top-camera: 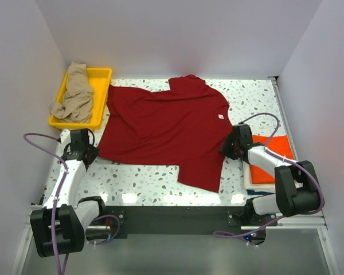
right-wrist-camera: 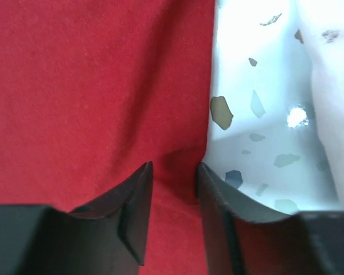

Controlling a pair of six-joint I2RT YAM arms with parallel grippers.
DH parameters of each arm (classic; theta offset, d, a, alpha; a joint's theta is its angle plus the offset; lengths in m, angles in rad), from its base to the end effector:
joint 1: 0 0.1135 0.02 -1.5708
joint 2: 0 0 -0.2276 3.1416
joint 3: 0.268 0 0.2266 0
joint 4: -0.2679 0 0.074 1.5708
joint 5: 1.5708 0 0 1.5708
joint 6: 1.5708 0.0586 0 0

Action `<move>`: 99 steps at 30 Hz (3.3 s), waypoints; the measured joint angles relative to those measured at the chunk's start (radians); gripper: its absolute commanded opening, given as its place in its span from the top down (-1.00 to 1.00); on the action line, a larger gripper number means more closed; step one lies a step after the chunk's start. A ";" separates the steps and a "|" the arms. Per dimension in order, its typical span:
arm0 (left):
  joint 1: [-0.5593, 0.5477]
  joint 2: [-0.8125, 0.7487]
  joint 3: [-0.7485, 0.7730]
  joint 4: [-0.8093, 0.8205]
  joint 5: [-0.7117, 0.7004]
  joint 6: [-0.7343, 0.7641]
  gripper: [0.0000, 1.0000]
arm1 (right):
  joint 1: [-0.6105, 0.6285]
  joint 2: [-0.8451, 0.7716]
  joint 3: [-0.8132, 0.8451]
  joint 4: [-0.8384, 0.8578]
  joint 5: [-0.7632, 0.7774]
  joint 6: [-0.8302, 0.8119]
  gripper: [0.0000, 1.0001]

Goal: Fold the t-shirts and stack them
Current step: Flatten the tshirt out

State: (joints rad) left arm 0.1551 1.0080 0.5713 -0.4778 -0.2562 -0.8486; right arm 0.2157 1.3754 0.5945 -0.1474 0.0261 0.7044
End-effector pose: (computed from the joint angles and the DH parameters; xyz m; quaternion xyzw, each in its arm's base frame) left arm 0.1970 0.0458 0.1644 -0.4877 0.8033 0.0051 0.3418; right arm 0.2472 0.0526 0.1194 0.2335 0.9196 0.1291 0.2884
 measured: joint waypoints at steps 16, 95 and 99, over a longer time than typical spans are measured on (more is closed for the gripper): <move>0.001 -0.015 0.076 -0.007 0.087 0.031 1.00 | -0.020 -0.146 0.074 -0.135 -0.022 0.032 1.00; 0.048 0.524 0.430 0.403 0.441 -0.028 1.00 | -0.093 0.060 0.544 -0.179 0.076 -0.057 1.00; 0.048 0.523 0.320 0.386 0.438 -0.029 1.00 | -0.094 0.086 0.458 -0.189 0.060 -0.066 1.00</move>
State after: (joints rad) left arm 0.2028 1.5314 0.8917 -0.0921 0.1814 -0.8772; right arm 0.1219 1.4612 1.0523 -0.3363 0.0864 0.6380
